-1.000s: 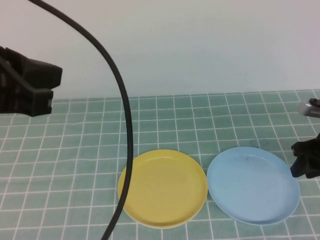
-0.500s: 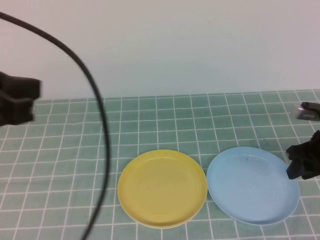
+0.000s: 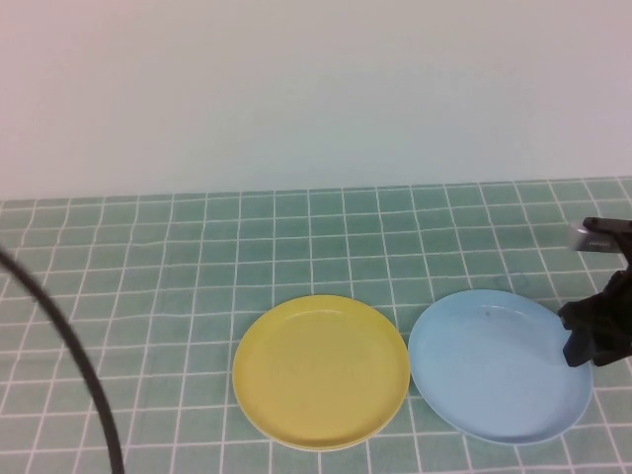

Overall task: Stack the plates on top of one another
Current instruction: Pick up the blue plate

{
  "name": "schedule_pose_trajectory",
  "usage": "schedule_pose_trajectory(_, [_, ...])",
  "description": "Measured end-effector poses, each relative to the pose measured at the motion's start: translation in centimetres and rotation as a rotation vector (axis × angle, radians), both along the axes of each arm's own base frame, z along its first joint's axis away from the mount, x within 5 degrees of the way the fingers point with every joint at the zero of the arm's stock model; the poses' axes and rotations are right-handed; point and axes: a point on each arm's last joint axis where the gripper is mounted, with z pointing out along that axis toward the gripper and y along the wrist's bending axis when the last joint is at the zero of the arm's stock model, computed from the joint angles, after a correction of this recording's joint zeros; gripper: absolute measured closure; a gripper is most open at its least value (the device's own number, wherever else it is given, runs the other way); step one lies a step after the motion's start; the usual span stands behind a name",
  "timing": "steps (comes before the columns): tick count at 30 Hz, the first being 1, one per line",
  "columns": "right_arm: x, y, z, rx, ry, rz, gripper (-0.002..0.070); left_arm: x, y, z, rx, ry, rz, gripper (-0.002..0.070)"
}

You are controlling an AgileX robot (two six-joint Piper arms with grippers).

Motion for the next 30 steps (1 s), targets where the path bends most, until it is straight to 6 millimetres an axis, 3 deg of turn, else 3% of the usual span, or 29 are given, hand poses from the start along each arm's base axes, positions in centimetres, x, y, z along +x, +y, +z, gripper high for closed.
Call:
schedule_pose_trajectory(6, [0.3,0.7,0.1,-0.013,-0.010,0.032,0.0417,-2.4,0.4,-2.7,0.013,-0.019,0.043,0.0676])
schedule_pose_trajectory(20, [0.3,0.9,-0.5,-0.051,0.003,0.071,0.0650,-6.5,0.4,-7.2,0.011,-0.142,0.075,0.0676])
schedule_pose_trajectory(30, [1.1,1.0,0.7,-0.076,0.003,0.106,0.0660,-8.1,0.3,-9.6,0.011,-0.194,0.073,0.0676])
